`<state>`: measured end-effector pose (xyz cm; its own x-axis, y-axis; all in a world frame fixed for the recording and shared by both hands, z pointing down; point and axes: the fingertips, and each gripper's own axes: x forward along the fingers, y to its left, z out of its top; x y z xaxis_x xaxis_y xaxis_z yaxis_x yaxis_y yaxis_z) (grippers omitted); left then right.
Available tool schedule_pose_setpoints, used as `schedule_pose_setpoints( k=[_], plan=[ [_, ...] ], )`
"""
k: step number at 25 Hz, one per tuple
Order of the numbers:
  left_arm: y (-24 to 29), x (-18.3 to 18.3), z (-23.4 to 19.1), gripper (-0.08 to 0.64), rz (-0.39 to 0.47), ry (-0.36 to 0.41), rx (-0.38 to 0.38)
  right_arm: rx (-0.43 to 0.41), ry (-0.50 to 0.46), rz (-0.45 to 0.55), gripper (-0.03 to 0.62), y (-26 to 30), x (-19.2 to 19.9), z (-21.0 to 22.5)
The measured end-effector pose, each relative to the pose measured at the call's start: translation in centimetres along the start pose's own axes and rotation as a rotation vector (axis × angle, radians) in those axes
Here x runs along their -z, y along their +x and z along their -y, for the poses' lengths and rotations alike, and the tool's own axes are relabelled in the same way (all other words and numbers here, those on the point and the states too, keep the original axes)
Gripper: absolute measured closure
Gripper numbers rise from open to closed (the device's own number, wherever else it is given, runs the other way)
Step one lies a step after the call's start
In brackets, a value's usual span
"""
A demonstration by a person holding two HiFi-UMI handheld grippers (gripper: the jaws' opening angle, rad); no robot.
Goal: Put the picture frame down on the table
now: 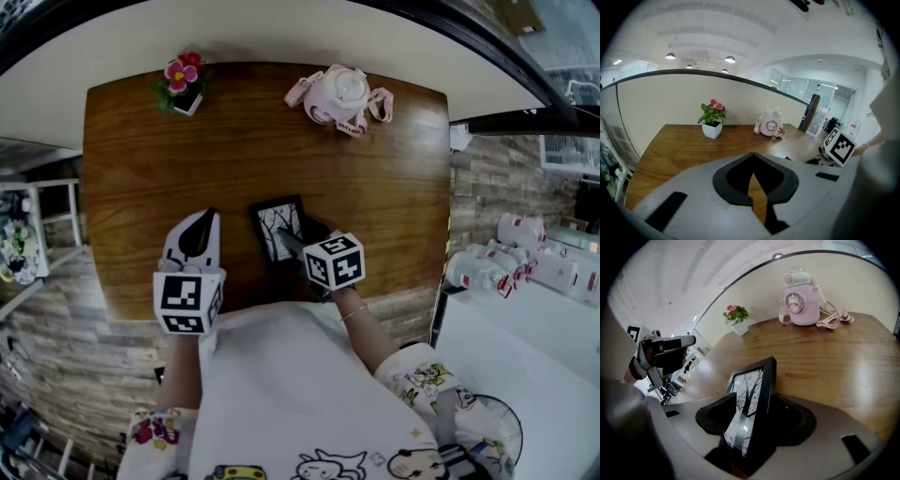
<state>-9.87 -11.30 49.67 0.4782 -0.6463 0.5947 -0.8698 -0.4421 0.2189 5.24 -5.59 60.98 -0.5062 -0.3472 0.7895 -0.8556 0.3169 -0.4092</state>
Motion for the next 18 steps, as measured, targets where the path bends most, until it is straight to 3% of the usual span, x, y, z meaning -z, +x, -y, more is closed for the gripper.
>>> schedule_pose_setpoints(
  k=[18],
  plan=[
    [-0.33, 0.22, -0.38, 0.557, 0.004, -0.014, -0.019, 0.03, -0.035, -0.031, 0.361, -0.04, 0.33, 0.2]
  ],
)
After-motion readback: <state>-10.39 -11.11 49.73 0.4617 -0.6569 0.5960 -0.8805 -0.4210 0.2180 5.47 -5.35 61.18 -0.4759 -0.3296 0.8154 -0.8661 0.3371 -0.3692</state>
